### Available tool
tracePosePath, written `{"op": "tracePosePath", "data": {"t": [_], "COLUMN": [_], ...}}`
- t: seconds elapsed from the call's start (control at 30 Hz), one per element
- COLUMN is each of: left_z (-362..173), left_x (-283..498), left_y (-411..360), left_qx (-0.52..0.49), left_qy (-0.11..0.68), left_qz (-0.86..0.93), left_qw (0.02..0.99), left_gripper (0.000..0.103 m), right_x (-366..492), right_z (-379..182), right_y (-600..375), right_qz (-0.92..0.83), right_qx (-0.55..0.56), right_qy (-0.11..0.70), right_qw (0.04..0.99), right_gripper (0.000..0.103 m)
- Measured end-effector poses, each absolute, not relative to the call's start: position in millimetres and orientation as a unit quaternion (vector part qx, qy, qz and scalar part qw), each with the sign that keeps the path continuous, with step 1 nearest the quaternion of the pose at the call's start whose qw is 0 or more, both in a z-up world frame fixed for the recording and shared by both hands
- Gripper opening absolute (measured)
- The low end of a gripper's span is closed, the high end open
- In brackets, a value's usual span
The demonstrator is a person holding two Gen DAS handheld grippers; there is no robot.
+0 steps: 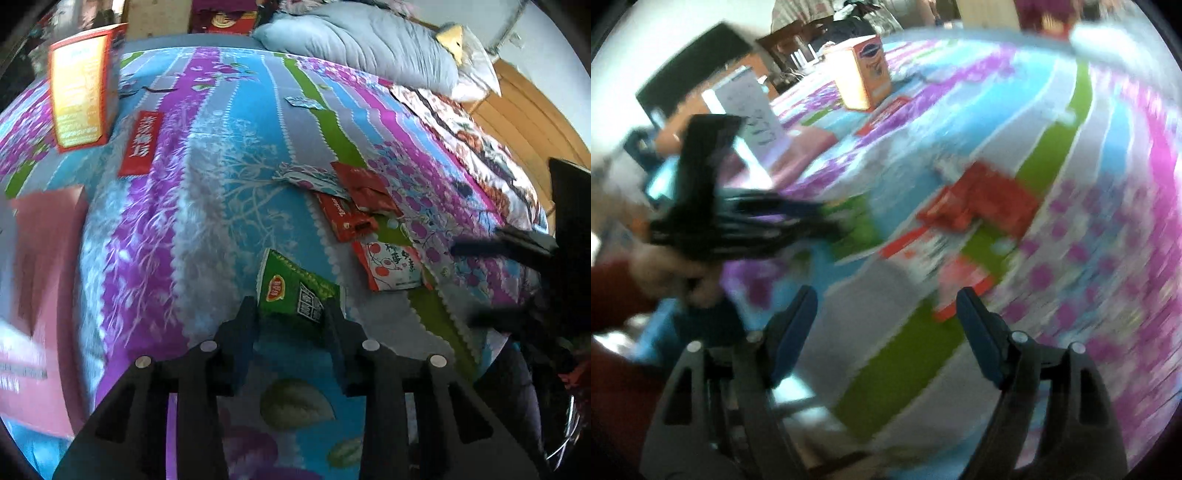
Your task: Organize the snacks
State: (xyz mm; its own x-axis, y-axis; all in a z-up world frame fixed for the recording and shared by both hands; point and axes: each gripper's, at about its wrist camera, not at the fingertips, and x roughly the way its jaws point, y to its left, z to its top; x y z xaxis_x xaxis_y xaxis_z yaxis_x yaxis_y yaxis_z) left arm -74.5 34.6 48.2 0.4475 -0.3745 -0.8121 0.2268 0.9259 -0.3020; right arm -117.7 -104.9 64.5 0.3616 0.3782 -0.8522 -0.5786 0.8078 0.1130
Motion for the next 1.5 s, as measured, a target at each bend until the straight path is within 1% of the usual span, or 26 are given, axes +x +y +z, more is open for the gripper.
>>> {"op": "tracePosePath", "data": {"t": [0.03, 0.13, 0.2, 0.27, 0.3, 0.33, 0.4, 0.43, 0.47, 0.5, 0.6, 0.63, 0.7, 0.73, 0.8, 0.87, 0.9, 0.93, 1.0, 1.03, 1.07, 1.1, 1.13, 1.2, 1.4, 1.5], "left_z": [48.6, 50.1, 52.7, 57.5, 59.3, 60.4, 57.0, 52.8, 45.9, 43.1, 43.5, 43.6, 44.2, 46.2, 53.4, 60.0, 62.8, 65.7, 69.2, 69.5, 69.2, 67.1, 63.2, 49.2, 27.4, 27.3], "left_x": [-76.0, -75.9, -77.2, -79.5, -80.9, -82.4, -82.2, -80.4, -76.2, -74.9, -76.7, -79.0, -86.9, -91.4, -96.9, -97.6, -96.9, -95.6, -91.7, -89.6, -86.0, -80.4, -72.6, -61.6, -51.5, -53.9], "left_y": [36.7, 39.1, 40.8, 41.1, 39.2, 35.8, 26.2, 22.9, 19.1, 18.9, 17.7, 11.3, -1.4, -9.1, -14.3, -10.2, -7.9, -5.2, -1.7, -1.1, -1.0, -2.8, -4.0, -13.2, -31.5, -34.7], "left_qx": [-0.080, -0.084, -0.085, -0.079, -0.073, -0.062, -0.031, -0.010, 0.017, 0.022, 0.009, -0.009, -0.033, -0.047, -0.060, -0.061, -0.056, -0.050, -0.036, -0.023, -0.016, -0.013, -0.010, 0.008, 0.041, 0.036], "left_qy": [0.495, 0.495, 0.491, 0.481, 0.475, 0.471, 0.472, 0.483, 0.505, 0.509, 0.503, 0.508, 0.522, 0.526, 0.523, 0.513, 0.510, 0.505, 0.491, 0.480, 0.468, 0.458, 0.457, 0.470, 0.481, 0.480], "left_qz": [-0.176, -0.171, -0.168, -0.170, -0.180, -0.193, -0.213, -0.206, -0.183, -0.175, -0.176, -0.211, -0.287, -0.331, -0.361, -0.355, -0.350, -0.344, -0.325, -0.310, -0.304, -0.302, -0.300, -0.293, -0.280, -0.282], "left_qw": [0.847, 0.848, 0.850, 0.857, 0.858, 0.858, 0.855, 0.851, 0.844, 0.842, 0.846, 0.835, 0.803, 0.782, 0.770, 0.780, 0.784, 0.790, 0.807, 0.820, 0.829, 0.836, 0.838, 0.833, 0.830, 0.830], "left_gripper": [0.044, 0.053, 0.057, 0.057, 0.061, 0.072, 0.079, 0.079, 0.079, 0.079, 0.078, 0.075, 0.074, 0.066, 0.063, 0.063, 0.063, 0.063, 0.065, 0.072, 0.075, 0.077, 0.077, 0.077, 0.076, 0.049], "right_x": [-110.5, -94.9, -90.3, -96.4, -97.7, -98.6, -99.8, -101.0, -102.1, -103.6, -106.7, -106.7, -105.3, -104.3, -105.9, -106.9, -108.2, -108.9, -109.3, -109.1, -109.0, -108.7, -109.1, -109.4, -108.7, -105.6], "right_z": [57.1, 35.6, 18.1, 17.0, 18.9, 21.1, 24.1, 25.4, 26.2, 27.1, 31.7, 31.5, 31.7, 31.7, 34.3, 37.3, 38.6, 39.3, 38.6, 37.5, 36.9, 36.5, 36.7, 37.9, 41.4, 44.3], "right_y": [-101.4, -92.7, -89.9, -87.7, -90.4, -94.4, -104.6, -110.0, -116.2, -121.5, -132.5, -137.8, -149.5, -153.0, -162.0, -168.5, -171.0, -173.1, -175.5, -176.0, -176.7, -177.5, -178.0, -175.0, -163.4, -160.0], "right_qz": [0.290, 0.298, 0.292, 0.288, 0.284, 0.278, 0.270, 0.263, 0.255, 0.250, 0.236, 0.229, 0.214, 0.208, 0.196, 0.185, 0.183, 0.184, 0.185, 0.185, 0.185, 0.187, 0.189, 0.191, 0.205, 0.214], "right_qx": [-0.125, -0.168, -0.203, -0.215, -0.205, -0.195, -0.160, -0.147, -0.131, -0.113, -0.071, -0.055, -0.017, -0.006, 0.010, 0.009, 0.009, 0.010, 0.011, 0.013, 0.017, 0.023, 0.026, 0.017, -0.036, -0.046], "right_qy": [0.485, 0.493, 0.508, 0.497, 0.497, 0.496, 0.499, 0.498, 0.500, 0.501, 0.499, 0.502, 0.501, 0.502, 0.500, 0.498, 0.499, 0.498, 0.499, 0.499, 0.499, 0.498, 0.497, 0.496, 0.492, 0.485], "right_qw": [0.816, 0.800, 0.785, 0.790, 0.794, 0.799, 0.808, 0.813, 0.817, 0.821, 0.831, 0.832, 0.839, 0.840, 0.843, 0.847, 0.847, 0.847, 0.847, 0.846, 0.846, 0.846, 0.846, 0.847, 0.845, 0.846], "right_gripper": [0.079, 0.078, 0.077, 0.073, 0.062, 0.047, 0.039, 0.033, 0.030, 0.028, 0.028, 0.028, 0.028, 0.028, 0.028, 0.034, 0.044, 0.050, 0.051, 0.052, 0.053, 0.056, 0.059, 0.062, 0.063, 0.063]}}
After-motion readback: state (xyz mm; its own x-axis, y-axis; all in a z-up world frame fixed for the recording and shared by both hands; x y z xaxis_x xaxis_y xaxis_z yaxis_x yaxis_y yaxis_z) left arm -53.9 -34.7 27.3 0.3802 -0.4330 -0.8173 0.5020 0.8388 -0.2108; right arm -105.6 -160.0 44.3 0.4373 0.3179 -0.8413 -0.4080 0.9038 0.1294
